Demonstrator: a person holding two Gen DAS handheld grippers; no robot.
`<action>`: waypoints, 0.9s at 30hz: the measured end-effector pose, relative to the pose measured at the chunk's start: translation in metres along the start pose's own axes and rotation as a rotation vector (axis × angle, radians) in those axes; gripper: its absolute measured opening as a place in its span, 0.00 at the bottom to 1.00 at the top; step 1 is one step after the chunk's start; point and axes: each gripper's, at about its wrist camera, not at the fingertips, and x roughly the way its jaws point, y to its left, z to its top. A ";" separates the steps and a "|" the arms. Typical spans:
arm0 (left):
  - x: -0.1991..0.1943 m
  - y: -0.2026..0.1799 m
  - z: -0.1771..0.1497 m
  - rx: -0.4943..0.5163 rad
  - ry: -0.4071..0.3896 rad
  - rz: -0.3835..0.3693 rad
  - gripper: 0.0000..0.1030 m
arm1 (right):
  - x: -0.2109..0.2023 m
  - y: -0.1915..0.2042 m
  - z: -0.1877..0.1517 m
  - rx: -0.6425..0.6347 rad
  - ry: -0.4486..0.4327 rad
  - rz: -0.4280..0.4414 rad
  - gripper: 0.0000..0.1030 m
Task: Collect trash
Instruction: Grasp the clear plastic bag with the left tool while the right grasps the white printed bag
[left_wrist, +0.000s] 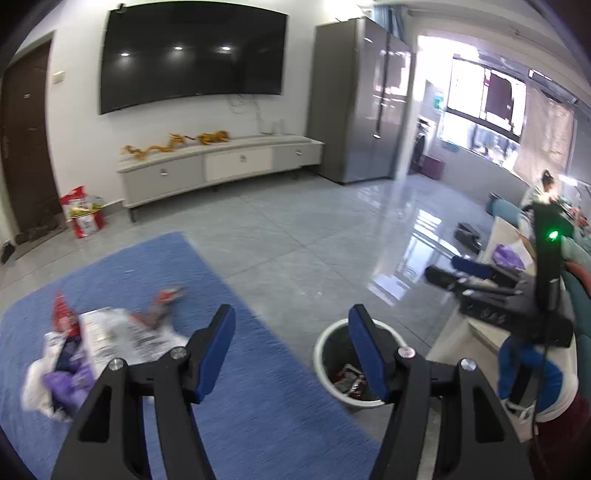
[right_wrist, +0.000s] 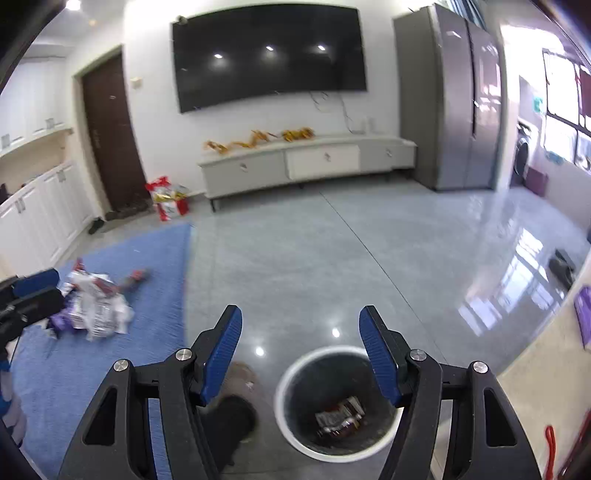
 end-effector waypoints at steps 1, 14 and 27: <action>-0.007 0.008 -0.003 -0.010 -0.007 0.021 0.60 | -0.003 0.007 0.004 -0.009 -0.009 0.011 0.63; -0.079 0.128 -0.057 -0.139 -0.072 0.283 0.66 | -0.025 0.099 0.022 -0.164 -0.034 0.104 0.63; -0.079 0.252 -0.104 -0.235 -0.026 0.372 0.65 | 0.032 0.177 0.027 -0.246 0.056 0.218 0.63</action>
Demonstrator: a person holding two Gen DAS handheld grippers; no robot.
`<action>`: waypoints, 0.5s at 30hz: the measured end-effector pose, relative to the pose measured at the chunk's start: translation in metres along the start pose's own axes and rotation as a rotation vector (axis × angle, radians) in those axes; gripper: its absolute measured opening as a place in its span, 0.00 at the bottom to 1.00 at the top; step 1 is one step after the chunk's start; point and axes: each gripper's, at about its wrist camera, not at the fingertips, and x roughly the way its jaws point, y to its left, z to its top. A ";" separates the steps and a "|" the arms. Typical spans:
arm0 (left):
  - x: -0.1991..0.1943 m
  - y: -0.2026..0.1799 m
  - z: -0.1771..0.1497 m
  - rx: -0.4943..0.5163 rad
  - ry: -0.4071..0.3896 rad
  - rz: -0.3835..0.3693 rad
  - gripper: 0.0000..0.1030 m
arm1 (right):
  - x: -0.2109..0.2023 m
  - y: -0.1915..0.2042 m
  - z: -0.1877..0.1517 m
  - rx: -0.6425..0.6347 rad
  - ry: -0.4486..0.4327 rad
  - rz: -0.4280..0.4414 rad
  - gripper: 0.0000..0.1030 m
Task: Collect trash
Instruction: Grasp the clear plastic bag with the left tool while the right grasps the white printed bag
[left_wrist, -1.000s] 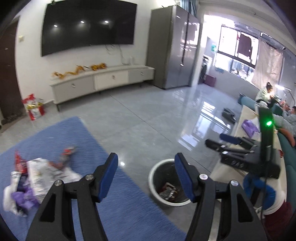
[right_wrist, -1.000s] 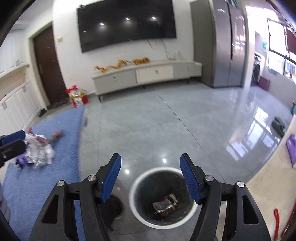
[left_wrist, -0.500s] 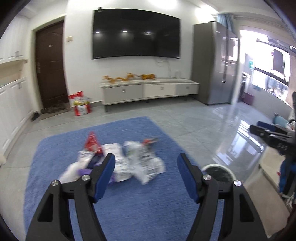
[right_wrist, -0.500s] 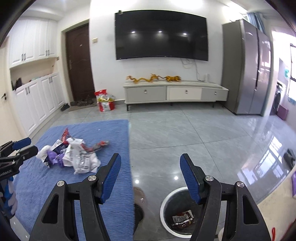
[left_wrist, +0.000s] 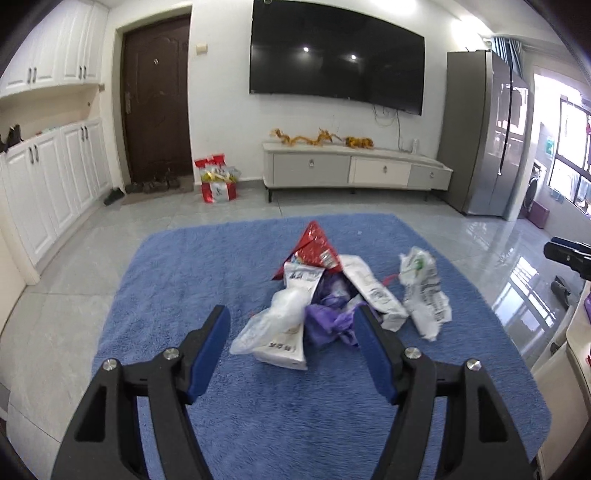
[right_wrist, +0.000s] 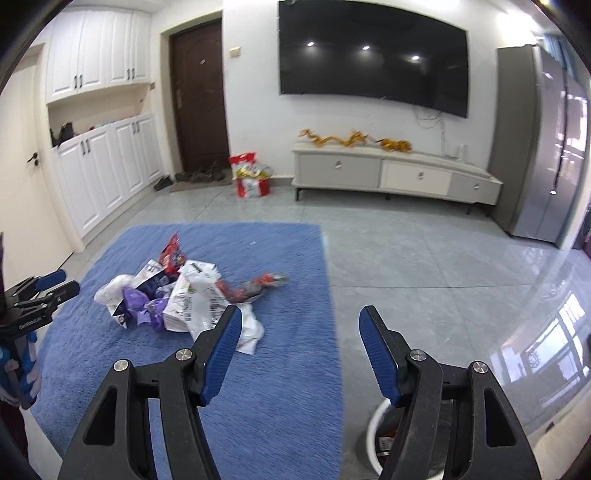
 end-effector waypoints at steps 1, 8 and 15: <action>0.008 0.006 -0.001 0.000 0.014 -0.007 0.65 | 0.008 0.005 0.000 -0.007 0.012 0.011 0.63; 0.061 0.021 0.004 -0.023 0.085 -0.055 0.62 | 0.070 0.031 0.009 -0.040 0.087 0.114 0.63; 0.087 0.016 -0.001 0.001 0.131 -0.081 0.48 | 0.119 0.053 0.010 -0.067 0.147 0.191 0.63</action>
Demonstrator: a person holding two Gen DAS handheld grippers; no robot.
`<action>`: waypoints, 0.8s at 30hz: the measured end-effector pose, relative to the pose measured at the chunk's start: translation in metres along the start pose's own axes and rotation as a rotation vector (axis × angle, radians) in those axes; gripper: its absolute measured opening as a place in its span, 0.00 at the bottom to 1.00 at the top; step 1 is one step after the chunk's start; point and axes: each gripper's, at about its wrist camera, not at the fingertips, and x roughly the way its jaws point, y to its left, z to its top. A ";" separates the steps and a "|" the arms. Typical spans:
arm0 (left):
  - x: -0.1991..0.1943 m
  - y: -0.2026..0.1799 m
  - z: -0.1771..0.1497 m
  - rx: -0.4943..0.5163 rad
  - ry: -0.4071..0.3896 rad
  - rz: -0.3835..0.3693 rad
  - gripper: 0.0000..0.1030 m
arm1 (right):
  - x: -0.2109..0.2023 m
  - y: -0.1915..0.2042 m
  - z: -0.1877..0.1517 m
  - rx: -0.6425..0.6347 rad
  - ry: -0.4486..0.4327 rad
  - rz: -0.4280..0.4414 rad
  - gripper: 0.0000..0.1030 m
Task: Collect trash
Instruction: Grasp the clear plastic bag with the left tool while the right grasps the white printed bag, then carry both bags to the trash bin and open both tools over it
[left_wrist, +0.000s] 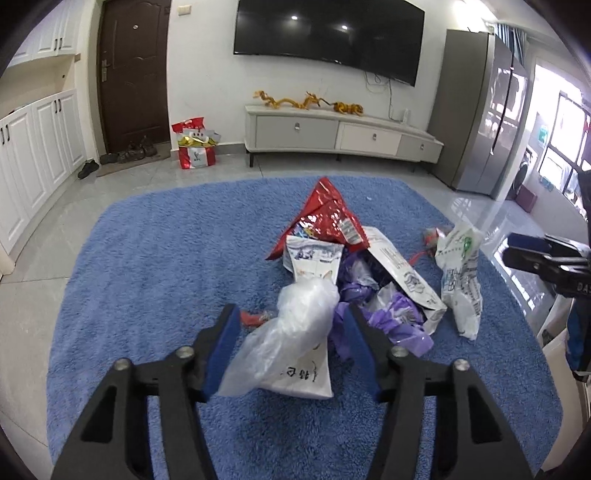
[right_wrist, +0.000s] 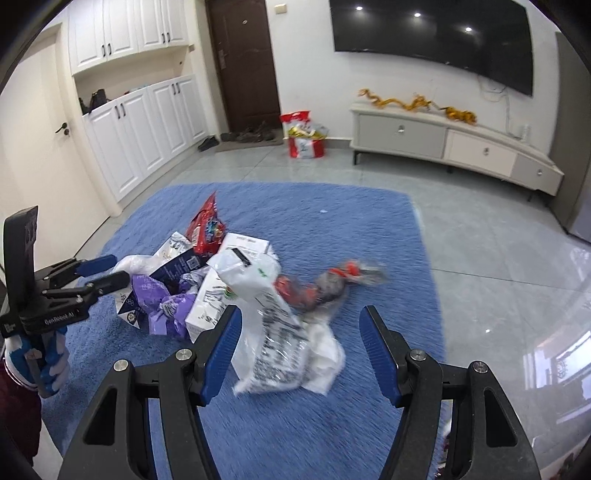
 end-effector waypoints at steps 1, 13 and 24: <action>0.002 -0.001 -0.001 0.003 0.004 -0.001 0.43 | 0.006 0.003 0.003 -0.010 0.000 0.002 0.63; -0.011 -0.012 -0.006 0.003 -0.024 -0.004 0.25 | 0.041 0.036 0.025 -0.114 -0.003 0.040 0.35; -0.065 -0.014 -0.007 -0.024 -0.106 0.014 0.24 | -0.016 0.026 0.019 -0.052 -0.097 0.150 0.25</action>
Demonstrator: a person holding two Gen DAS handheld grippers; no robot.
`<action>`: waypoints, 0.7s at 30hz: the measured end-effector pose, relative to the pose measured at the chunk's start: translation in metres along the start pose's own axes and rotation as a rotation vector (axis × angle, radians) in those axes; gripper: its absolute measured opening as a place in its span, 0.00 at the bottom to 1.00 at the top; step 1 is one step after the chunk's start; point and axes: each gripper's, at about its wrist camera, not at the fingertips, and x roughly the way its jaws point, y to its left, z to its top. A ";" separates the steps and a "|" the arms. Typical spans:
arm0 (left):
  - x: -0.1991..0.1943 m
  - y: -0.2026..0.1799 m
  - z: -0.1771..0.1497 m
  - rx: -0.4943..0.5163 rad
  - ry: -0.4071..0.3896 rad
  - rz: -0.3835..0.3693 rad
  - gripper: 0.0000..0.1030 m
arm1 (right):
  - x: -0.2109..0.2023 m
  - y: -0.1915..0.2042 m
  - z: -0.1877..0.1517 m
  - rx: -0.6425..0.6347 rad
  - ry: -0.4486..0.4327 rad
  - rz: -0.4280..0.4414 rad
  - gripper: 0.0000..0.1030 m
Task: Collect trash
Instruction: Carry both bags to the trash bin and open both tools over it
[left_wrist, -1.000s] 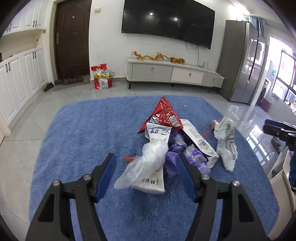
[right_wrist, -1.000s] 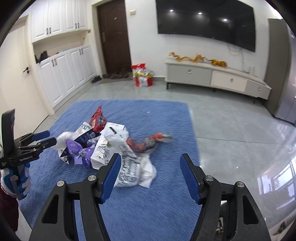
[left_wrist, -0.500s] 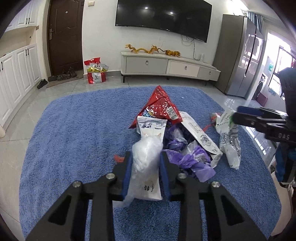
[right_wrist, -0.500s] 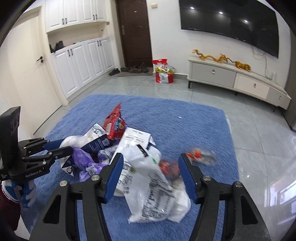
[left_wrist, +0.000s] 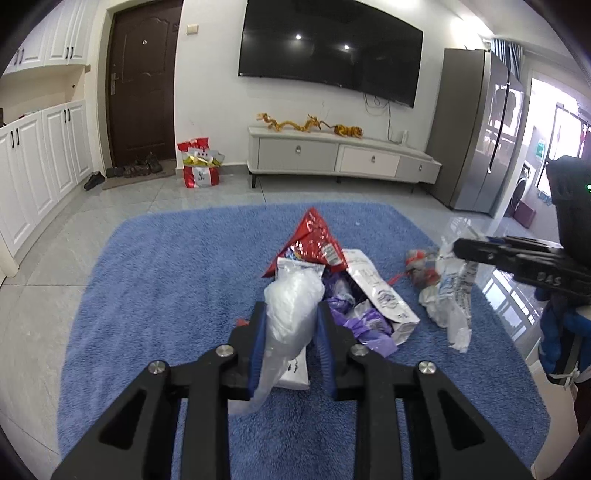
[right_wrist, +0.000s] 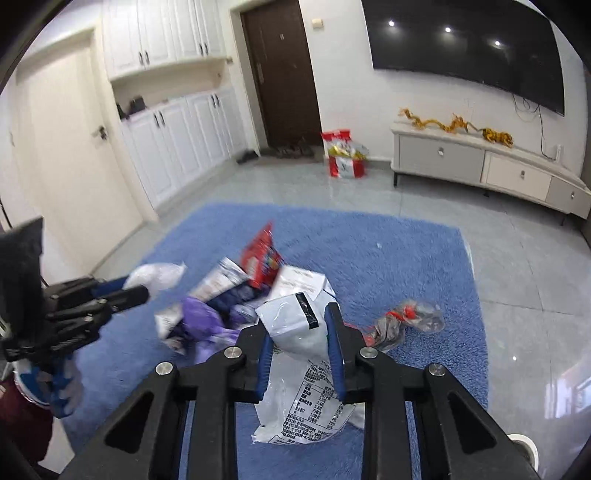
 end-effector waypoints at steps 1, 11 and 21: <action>-0.008 -0.001 0.000 -0.001 -0.010 0.002 0.24 | -0.008 0.001 0.001 0.003 -0.015 0.013 0.25; -0.068 -0.035 0.014 0.055 -0.089 0.001 0.24 | -0.112 0.001 -0.009 -0.002 -0.181 -0.016 0.25; -0.052 -0.152 0.031 0.226 -0.054 -0.144 0.24 | -0.192 -0.088 -0.062 0.118 -0.228 -0.236 0.25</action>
